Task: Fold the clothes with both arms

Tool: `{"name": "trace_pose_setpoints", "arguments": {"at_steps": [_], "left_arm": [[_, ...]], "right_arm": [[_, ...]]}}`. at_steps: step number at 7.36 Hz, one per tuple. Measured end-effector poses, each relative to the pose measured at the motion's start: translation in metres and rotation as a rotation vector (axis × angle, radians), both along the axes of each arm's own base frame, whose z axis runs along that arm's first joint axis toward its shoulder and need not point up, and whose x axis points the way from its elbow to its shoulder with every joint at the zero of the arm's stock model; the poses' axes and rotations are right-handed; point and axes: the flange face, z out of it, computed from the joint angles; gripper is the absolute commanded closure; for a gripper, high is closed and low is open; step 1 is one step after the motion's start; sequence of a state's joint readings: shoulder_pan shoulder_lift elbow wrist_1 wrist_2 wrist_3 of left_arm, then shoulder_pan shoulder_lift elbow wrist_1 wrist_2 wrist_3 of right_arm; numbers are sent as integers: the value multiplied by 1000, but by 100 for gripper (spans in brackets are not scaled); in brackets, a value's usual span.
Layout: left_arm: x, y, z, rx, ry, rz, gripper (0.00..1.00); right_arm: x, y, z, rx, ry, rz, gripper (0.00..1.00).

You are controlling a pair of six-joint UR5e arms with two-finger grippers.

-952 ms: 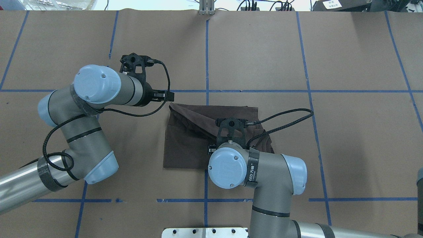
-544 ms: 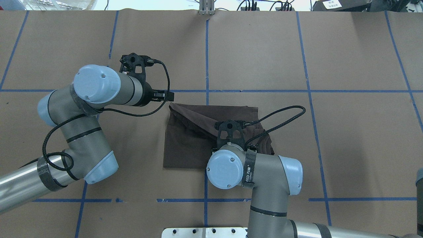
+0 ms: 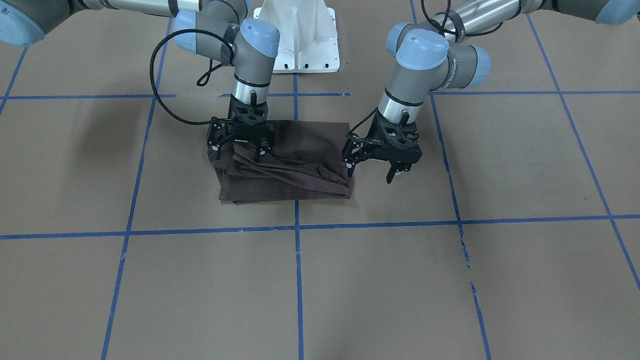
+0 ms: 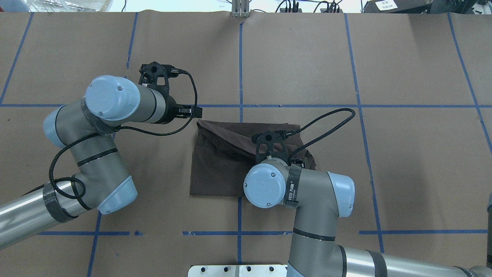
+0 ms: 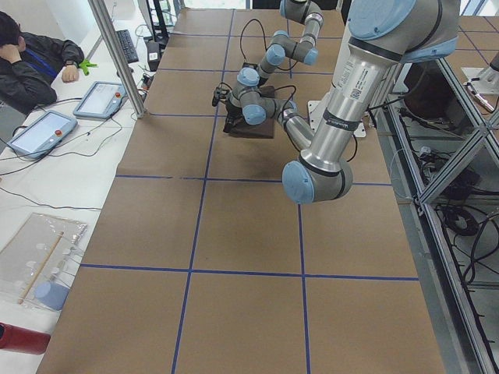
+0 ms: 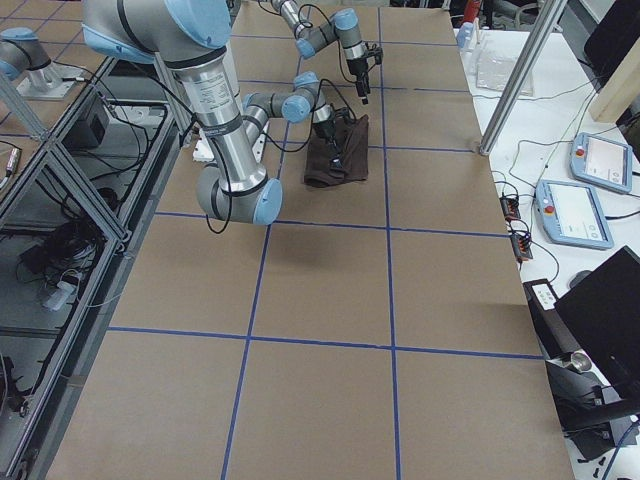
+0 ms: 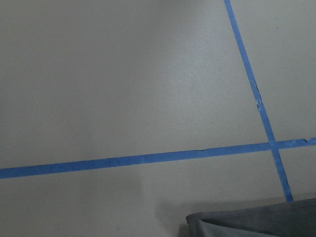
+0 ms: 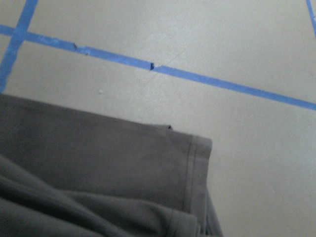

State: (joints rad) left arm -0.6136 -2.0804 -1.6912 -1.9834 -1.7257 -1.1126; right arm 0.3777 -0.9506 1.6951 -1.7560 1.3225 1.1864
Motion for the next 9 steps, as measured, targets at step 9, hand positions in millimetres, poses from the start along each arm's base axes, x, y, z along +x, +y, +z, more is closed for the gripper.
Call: {"name": "trace_pose_setpoints", "arguments": {"at_steps": [9], "left_arm": [[-12,10,4,1,7,2,0]], "right_arm": [[24,-26,-49,-138,-286,77,19]]}}
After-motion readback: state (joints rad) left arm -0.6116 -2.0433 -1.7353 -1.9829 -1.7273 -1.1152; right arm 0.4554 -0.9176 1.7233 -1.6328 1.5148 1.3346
